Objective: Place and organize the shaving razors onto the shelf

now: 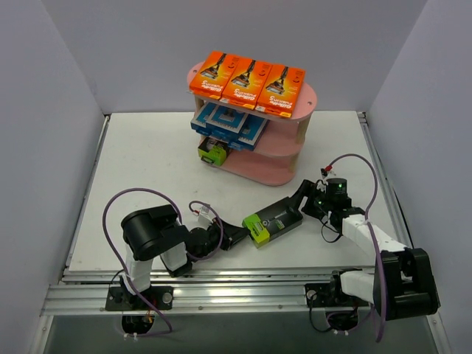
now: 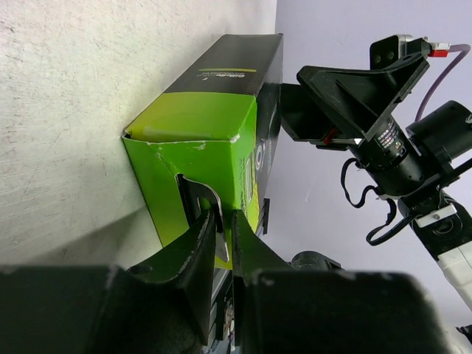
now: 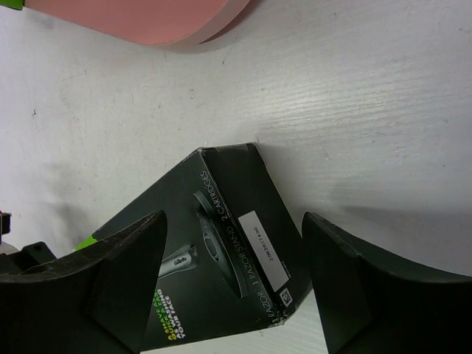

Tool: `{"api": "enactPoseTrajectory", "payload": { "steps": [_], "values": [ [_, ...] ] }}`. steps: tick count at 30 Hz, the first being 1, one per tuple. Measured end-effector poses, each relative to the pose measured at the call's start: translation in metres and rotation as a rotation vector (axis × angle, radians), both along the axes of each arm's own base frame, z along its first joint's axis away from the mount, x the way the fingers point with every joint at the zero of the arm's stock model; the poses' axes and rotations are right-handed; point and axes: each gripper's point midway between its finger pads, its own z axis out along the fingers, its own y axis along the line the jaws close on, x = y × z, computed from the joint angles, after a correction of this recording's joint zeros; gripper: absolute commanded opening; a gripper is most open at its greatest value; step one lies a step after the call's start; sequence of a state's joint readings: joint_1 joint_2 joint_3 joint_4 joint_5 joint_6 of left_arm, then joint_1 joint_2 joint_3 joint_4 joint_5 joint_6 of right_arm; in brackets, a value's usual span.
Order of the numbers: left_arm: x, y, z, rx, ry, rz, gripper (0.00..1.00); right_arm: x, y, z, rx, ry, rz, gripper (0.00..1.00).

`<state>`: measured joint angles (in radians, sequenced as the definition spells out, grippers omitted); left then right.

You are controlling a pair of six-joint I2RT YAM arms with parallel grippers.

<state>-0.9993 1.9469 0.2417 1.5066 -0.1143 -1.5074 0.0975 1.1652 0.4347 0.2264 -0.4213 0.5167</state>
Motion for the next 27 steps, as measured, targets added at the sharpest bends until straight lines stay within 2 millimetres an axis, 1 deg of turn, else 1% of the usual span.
{"api": "enactPoseTrajectory", "payload": {
  "steps": [1, 3, 5, 6, 9, 11, 15, 19, 21, 23, 25, 27],
  "values": [
    [0.0, 0.0, 0.0, 0.001, -0.001, -0.001, 0.32, 0.0, 0.001, -0.002, 0.003, 0.005, 0.007, 0.69],
    [0.0, 0.001, -0.002, 0.012, 0.002, -0.006, 0.41, -0.002, 0.003, -0.006, 0.007, 0.02, 0.016, 0.69],
    [0.0, 0.002, -0.006, 0.029, 0.006, -0.01, 0.45, -0.003, 0.005, -0.009, 0.014, 0.032, 0.03, 0.68],
    [0.0, 0.002, -0.007, 0.036, 0.005, -0.014, 0.48, -0.004, 0.006, -0.01, 0.017, 0.036, 0.037, 0.68],
    [0.0, 0.003, -0.008, 0.057, -0.002, -0.02, 0.53, -0.005, 0.008, -0.012, 0.024, 0.043, 0.052, 0.68],
    [0.001, 0.002, -0.007, 0.071, -0.012, -0.027, 0.58, -0.005, 0.01, -0.012, 0.027, 0.041, 0.06, 0.68],
    [0.001, 0.001, 0.002, 0.084, -0.051, -0.035, 0.59, -0.004, 0.011, -0.011, 0.03, 0.034, 0.067, 0.68],
    [0.005, 0.002, 0.033, 0.068, -0.132, -0.026, 0.6, -0.004, 0.011, -0.01, 0.031, 0.029, 0.069, 0.68],
    [0.007, 0.002, 0.048, 0.061, -0.173, -0.021, 0.63, -0.003, 0.012, -0.009, 0.033, 0.027, 0.072, 0.68],
    [0.009, -0.001, 0.058, 0.076, -0.197, -0.024, 0.64, -0.004, 0.013, -0.009, 0.034, 0.026, 0.076, 0.68],
    [0.012, -0.006, 0.063, 0.097, -0.212, -0.033, 0.65, -0.004, 0.013, -0.009, 0.034, 0.026, 0.077, 0.68],
    [0.014, -0.011, 0.062, 0.126, -0.213, -0.048, 0.65, -0.004, 0.013, -0.009, 0.034, 0.026, 0.078, 0.68]
  ]
}}
